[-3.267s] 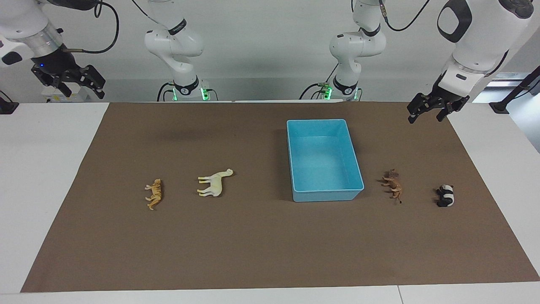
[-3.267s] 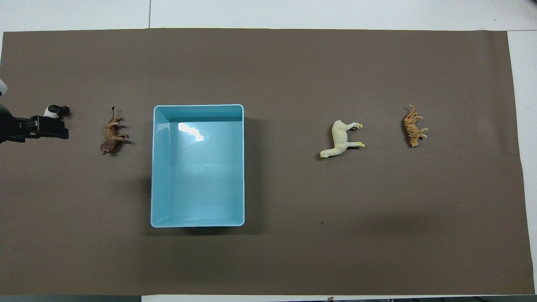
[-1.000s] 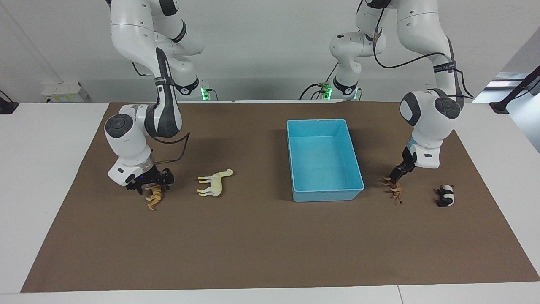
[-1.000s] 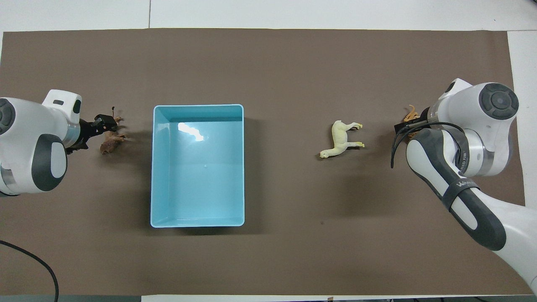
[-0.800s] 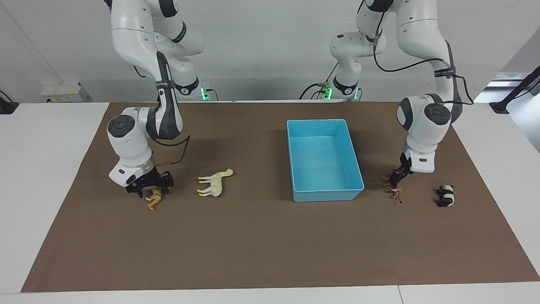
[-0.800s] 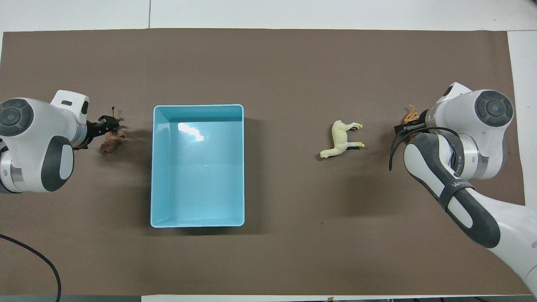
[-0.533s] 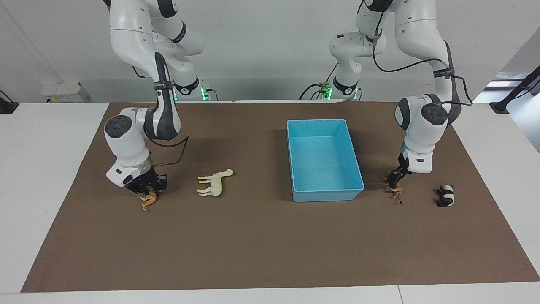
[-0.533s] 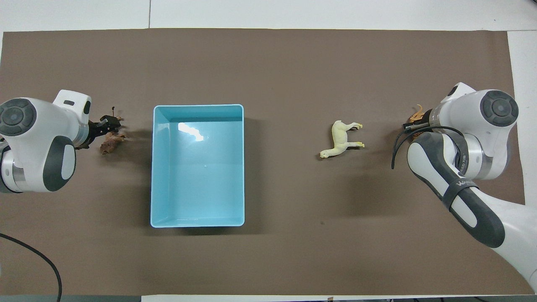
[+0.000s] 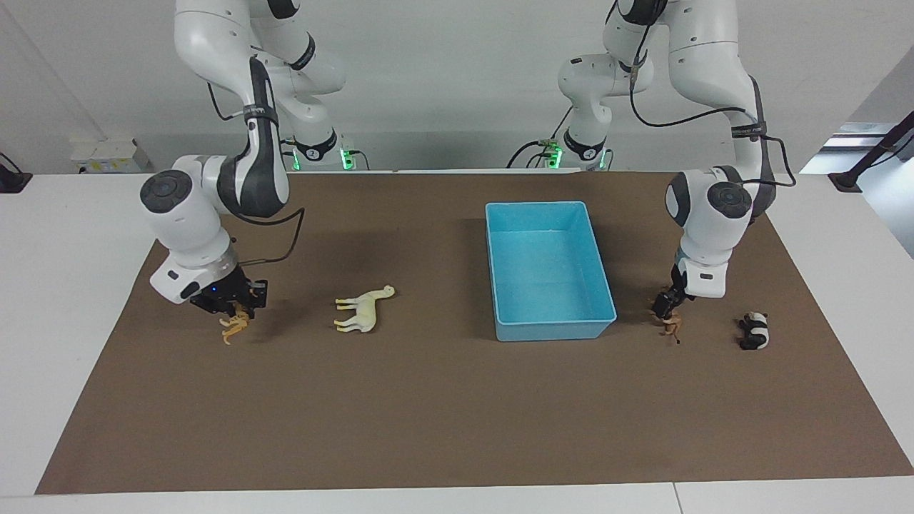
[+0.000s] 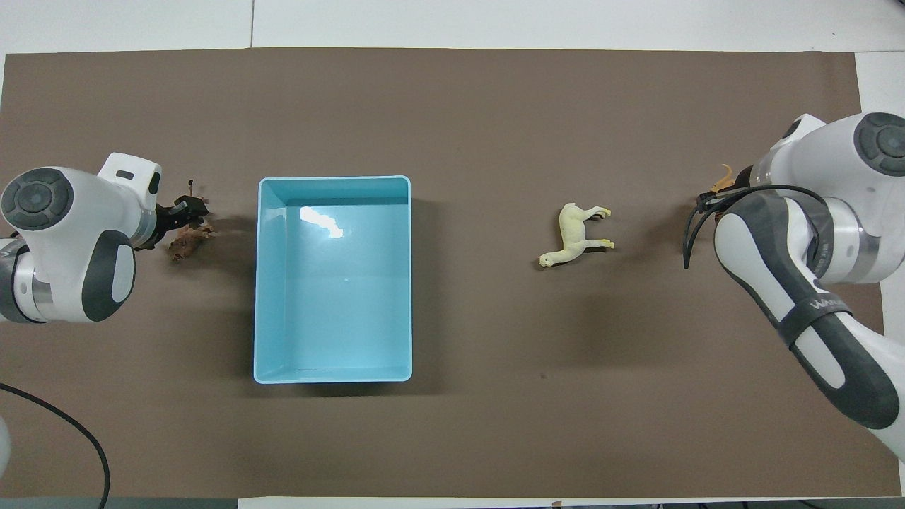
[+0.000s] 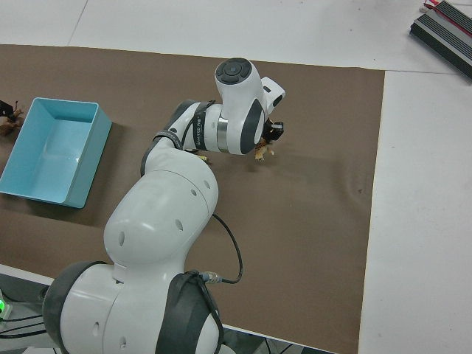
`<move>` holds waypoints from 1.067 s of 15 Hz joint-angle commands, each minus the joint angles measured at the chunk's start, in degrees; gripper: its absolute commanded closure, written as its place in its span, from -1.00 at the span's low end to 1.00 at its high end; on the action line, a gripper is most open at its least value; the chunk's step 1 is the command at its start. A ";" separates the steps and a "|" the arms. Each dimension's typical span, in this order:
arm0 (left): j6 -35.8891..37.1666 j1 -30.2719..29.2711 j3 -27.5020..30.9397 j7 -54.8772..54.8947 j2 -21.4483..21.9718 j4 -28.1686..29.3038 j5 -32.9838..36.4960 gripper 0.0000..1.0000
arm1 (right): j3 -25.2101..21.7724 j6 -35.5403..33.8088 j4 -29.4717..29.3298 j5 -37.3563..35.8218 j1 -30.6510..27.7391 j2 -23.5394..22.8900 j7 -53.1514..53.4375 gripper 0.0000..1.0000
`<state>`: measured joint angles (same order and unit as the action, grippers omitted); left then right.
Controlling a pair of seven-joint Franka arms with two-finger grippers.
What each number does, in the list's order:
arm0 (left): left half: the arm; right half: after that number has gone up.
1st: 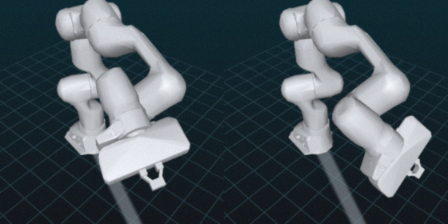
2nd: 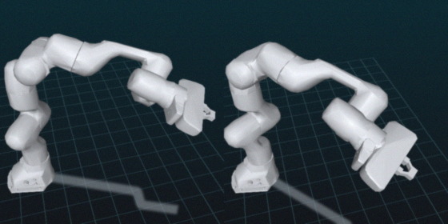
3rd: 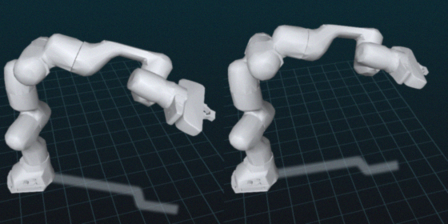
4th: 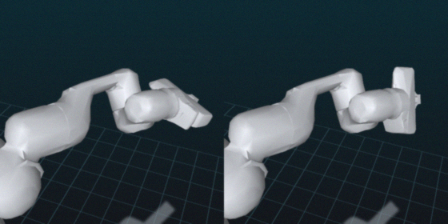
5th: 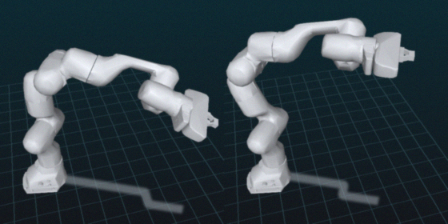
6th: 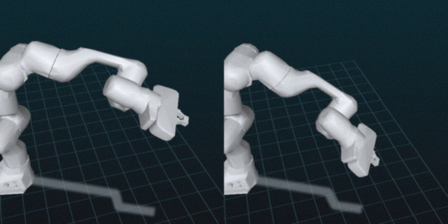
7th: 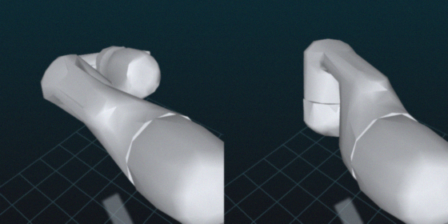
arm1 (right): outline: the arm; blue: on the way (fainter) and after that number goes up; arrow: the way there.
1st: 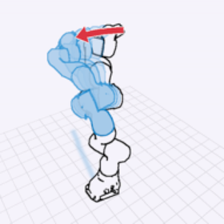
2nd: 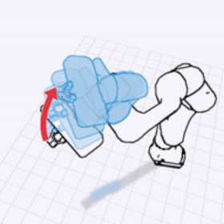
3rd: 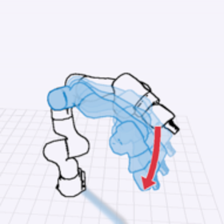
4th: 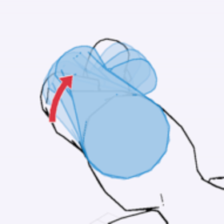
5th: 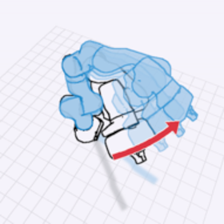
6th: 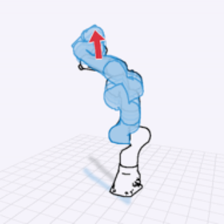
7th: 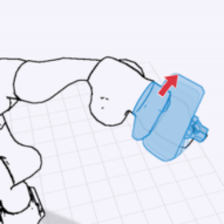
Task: Put all toys into storage box
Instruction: 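Carry the orange tiger with the right gripper into the blue box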
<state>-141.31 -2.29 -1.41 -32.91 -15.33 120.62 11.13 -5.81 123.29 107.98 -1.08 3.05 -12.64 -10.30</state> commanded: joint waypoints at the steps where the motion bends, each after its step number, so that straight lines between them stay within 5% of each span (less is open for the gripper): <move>1: -1.95 0.44 0.53 0.13 -0.23 0.75 1.17 -0.51 | 2.19 -11.09 -7.39 3.70 2.39 2.71 8.84 1.00; 3: -1.08 0.44 0.61 0.22 -0.14 0.41 1.17 0.98 | 3.52 -17.97 -15.39 6.44 7.12 2.27 22.36 1.00; 7: 2.87 -0.26 0.53 2.06 0.30 -1.53 1.17 1.00 | 3.70 -14.87 -24.74 12.92 19.60 -1.41 49.96 1.00; 11: 13.39 0.26 0.27 4.43 2.58 -6.52 1.26 1.00 | 3.70 12.17 -17.30 18.83 30.76 -3.08 70.73 1.00; 16: 30.89 1.41 -4.03 3.65 8.02 -15.49 -1.10 1.00 | 4.05 33.54 -16.40 28.23 41.04 -12.29 82.44 1.00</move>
<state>-116.37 -1.66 -4.42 -29.00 -9.46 107.94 10.96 -1.66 149.44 91.97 23.63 40.68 -21.81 67.79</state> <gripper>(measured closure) 0.687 0.670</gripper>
